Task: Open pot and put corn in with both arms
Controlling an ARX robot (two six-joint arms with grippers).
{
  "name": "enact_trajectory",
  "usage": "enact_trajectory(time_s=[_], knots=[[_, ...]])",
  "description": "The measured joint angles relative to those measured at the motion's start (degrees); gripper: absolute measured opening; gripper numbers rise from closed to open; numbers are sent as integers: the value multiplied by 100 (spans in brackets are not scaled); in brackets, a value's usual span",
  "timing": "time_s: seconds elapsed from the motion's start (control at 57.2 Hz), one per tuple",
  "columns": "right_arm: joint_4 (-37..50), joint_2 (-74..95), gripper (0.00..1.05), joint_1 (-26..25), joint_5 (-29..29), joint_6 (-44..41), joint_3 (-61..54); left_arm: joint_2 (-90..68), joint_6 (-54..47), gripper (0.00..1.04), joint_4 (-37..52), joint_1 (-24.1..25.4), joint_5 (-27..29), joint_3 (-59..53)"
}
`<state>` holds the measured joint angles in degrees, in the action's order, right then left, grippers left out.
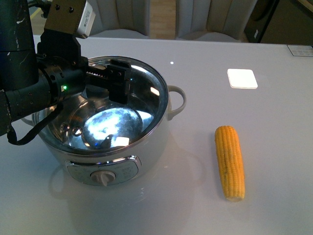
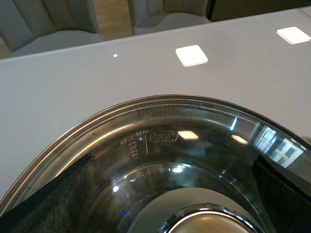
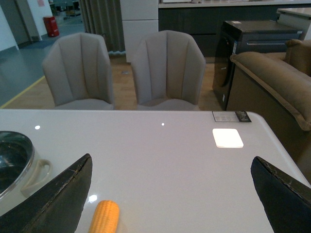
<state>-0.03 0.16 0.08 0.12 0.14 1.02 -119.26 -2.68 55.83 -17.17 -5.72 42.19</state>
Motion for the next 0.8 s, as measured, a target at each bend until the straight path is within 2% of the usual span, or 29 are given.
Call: enact_trajectory(time_s=[0.157,0.262,0.35,0.472,0.7,0.805], knots=[[0,0,96,0,0,0,0,-2,26,98,-4,-4,22,0],[0,0,96,0,0,0,0,-11,61,92,-4,-20,63,0],[0,0,96,0,0,0,0,-26,98,82,-4,-35,81,0],[0,0,96,2,0,0,0,-44,153,74,0,-74,85,0],[0,0,96,0,-2,0,0,-46,203,41,4,-127,125,17],[0,0,96,2,-2,0,0,-46,192,40,4,-142,149,22]])
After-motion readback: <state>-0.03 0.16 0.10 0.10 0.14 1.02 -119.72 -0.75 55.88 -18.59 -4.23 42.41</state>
